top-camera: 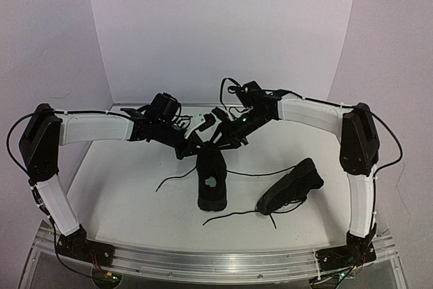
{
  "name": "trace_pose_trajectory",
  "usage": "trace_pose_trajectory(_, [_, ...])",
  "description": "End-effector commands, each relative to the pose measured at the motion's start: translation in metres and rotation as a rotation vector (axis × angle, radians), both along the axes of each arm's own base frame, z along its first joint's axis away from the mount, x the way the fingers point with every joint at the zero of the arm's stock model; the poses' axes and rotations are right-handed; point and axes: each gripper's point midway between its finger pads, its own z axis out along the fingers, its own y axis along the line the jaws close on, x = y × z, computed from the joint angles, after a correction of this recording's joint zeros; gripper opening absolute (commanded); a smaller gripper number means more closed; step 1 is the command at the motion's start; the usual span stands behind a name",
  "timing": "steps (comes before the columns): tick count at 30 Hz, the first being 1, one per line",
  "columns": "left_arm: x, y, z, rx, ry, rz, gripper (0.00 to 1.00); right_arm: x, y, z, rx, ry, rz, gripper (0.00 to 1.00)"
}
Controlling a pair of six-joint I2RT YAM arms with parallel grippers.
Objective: Tie the shoes
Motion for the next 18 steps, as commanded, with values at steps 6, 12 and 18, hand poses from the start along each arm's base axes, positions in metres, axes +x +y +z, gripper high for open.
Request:
trace_pose_trajectory(6, [0.0127,-0.0141,0.0271,-0.062,-0.063,0.005,0.01,0.0017,0.0162,0.0100,0.056,-0.026,0.030,0.21])
trace_pose_trajectory(12, [0.0146,-0.0142,0.0263,-0.059,-0.065,0.012,0.02,-0.0024,0.0167,0.0050,0.056,-0.005,0.042,0.05])
trace_pose_trajectory(18, [0.0124,-0.0104,0.0228,-0.046,-0.060,0.017,0.15,-0.0030,0.0150,0.0061,0.053,-0.013,0.041,0.00])
